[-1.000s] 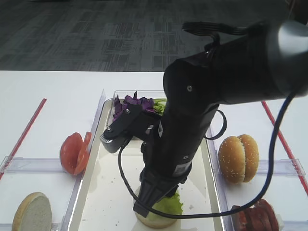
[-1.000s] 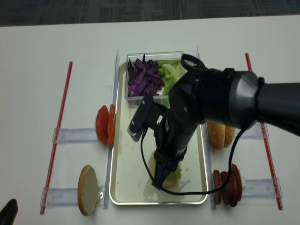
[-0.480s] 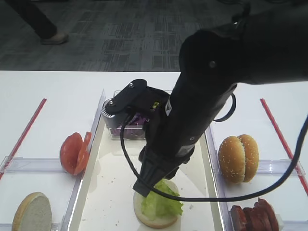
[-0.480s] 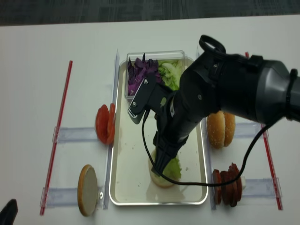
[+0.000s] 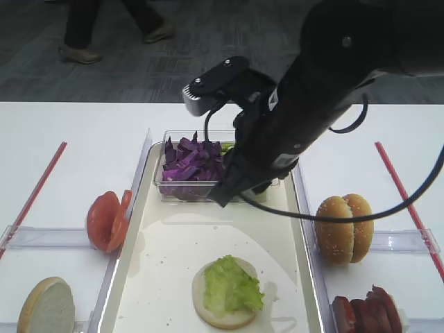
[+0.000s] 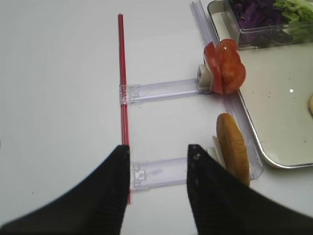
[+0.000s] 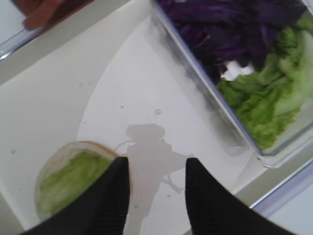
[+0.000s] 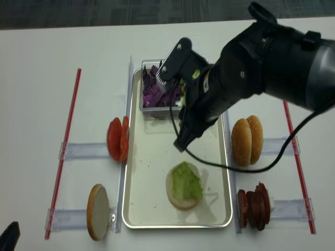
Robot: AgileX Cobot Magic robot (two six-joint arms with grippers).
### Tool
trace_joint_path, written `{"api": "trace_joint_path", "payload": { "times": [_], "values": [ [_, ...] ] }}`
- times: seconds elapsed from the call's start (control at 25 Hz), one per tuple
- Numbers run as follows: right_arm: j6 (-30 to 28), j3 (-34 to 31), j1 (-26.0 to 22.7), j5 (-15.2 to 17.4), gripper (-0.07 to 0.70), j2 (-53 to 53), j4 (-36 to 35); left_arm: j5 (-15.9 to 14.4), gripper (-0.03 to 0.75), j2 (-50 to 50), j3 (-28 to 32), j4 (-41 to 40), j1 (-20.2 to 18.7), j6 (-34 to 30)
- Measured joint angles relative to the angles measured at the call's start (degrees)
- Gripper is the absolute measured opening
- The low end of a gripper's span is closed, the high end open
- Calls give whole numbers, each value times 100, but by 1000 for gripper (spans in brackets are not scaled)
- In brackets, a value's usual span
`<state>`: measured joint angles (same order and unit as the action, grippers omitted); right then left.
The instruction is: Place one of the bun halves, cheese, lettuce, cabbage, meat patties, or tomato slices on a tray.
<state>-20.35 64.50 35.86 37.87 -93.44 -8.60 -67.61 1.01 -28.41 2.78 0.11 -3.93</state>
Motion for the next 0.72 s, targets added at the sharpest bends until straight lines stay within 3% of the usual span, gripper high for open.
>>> {"api": "trace_joint_path", "payload": {
  "times": [0.4,0.72],
  "values": [
    [158,0,-1416,-491,318,0,0,0,271,0,0,0,0,0],
    [411,0,-2492,-528,318,0,36,0,271,0,0,0,0,0]
  ]
}}
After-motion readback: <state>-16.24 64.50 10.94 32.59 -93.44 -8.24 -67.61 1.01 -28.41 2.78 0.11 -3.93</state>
